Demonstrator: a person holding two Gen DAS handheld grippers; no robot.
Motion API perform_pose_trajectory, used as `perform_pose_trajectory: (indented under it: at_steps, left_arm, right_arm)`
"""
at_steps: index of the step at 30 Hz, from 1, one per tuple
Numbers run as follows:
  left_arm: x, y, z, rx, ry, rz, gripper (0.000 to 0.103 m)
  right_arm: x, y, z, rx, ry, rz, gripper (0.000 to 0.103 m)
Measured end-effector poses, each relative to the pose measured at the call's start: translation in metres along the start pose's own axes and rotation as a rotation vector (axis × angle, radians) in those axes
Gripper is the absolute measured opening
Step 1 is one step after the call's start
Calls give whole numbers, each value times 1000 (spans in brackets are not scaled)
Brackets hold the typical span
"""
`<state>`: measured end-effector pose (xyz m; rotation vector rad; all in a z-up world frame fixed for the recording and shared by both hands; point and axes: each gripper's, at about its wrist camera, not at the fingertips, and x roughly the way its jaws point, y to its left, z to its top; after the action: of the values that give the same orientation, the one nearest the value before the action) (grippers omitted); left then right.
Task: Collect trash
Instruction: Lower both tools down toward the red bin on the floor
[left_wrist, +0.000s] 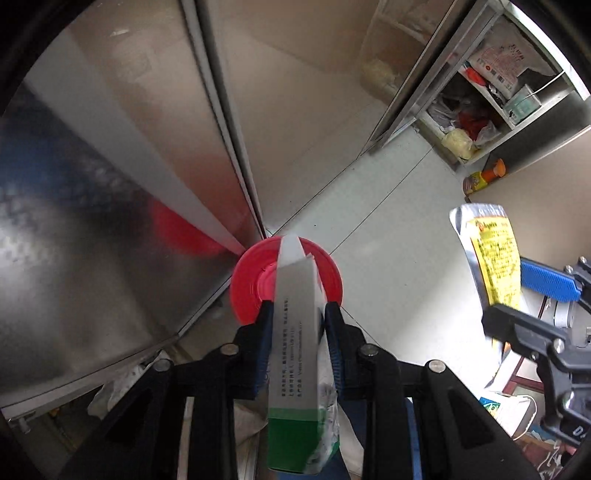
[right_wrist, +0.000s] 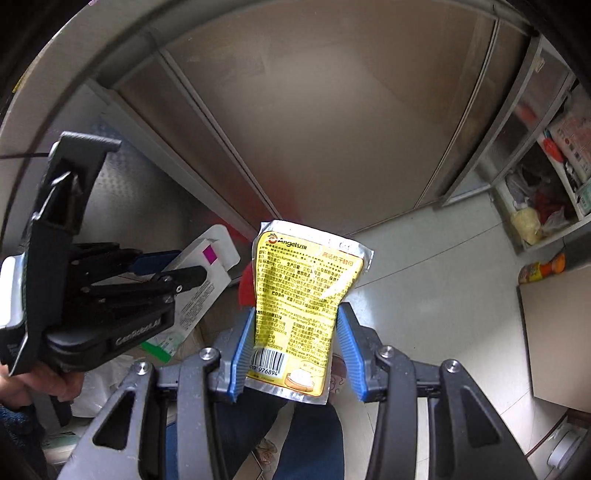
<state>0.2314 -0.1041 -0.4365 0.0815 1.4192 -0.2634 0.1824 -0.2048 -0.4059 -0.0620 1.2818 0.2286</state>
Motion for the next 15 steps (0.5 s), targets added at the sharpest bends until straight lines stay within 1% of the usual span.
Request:
perform_pose_trajectory:
  at_steps: [4, 6, 7, 8, 9, 12, 13, 15]
  left_arm:
    - [9, 0, 1, 28, 0, 7, 25]
    - [11, 0, 0, 31, 3, 9, 29]
    - [11, 4, -3, 28, 9, 8, 38]
    - [12, 5, -3, 26, 16, 5, 49]
    - [13, 5, -3, 28, 21, 1, 54]
    - [11, 7, -5, 28, 21, 1, 75]
    - [12, 6, -5, 31, 26, 2, 84]
    - [12, 5, -6, 48, 30, 8, 85]
  right_arm:
    - [6, -12, -1, 22, 12, -1, 42]
    - [7, -15, -1, 36, 17, -4, 42]
    - [6, -17, -2, 43, 19, -5, 42]
    - [6, -17, -2, 48, 22, -6, 42]
    - [6, -19, -3, 52, 24, -9, 42]
    - [11, -21, -7, 56, 34, -11, 42]
    - [11, -18, -7, 55, 37, -11, 42]
    - [12, -17, -8, 52, 36, -13, 42]
